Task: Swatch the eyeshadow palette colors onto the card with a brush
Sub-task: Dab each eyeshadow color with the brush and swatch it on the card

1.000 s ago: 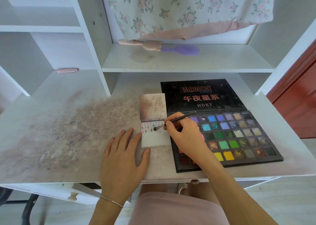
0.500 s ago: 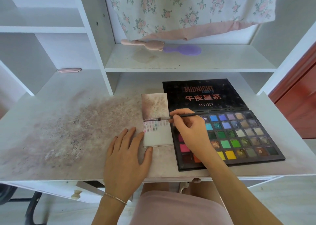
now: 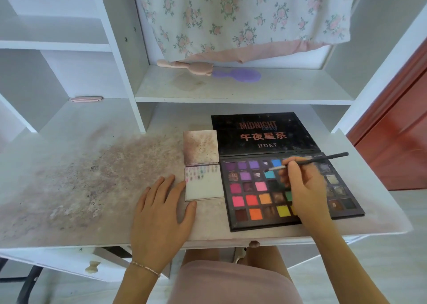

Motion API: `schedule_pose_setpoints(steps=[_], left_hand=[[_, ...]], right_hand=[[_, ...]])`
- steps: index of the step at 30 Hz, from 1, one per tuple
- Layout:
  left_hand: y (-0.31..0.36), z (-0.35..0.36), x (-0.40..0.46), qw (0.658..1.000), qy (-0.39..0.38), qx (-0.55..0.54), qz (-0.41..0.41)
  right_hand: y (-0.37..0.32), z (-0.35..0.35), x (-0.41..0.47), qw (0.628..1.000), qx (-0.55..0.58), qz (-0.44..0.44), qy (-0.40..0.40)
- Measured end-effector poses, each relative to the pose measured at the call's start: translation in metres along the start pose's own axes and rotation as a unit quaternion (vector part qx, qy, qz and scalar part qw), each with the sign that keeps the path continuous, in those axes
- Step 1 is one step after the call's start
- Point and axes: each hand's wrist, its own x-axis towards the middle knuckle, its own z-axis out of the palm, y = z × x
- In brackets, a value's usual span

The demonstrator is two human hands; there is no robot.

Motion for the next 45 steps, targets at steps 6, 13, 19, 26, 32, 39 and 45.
schedule_pose_setpoints(steps=[6,13,19,26,32,39,45], left_hand=[[0.002,0.000,0.000,1.000,0.003,0.003,-0.004],[0.002,0.001,0.001,1.000,0.001,0.011,-0.007],[0.002,0.002,0.000,1.000,0.006,0.009,-0.006],[0.002,0.002,0.000,1.000,0.009,0.011,-0.005],[0.003,0.002,0.000,1.000,0.007,0.013,-0.005],[0.002,0.002,0.000,1.000,0.003,0.012,-0.008],[0.002,0.003,0.000,1.000,0.004,0.012,-0.006]], right_hand=[[0.018,-0.036,0.003,0.992,-0.100,-0.002,0.076],[0.028,-0.043,0.003,0.982,-0.175,-0.030,0.069],[0.027,-0.042,0.003,0.979,-0.198,-0.032,0.045],[0.028,-0.042,0.004,0.975,-0.219,-0.023,0.028],[0.028,-0.041,0.004,0.976,-0.212,-0.030,0.035],[0.028,-0.042,0.004,0.976,-0.210,-0.045,0.040],[0.029,-0.043,0.004,0.976,-0.207,-0.038,0.049]])
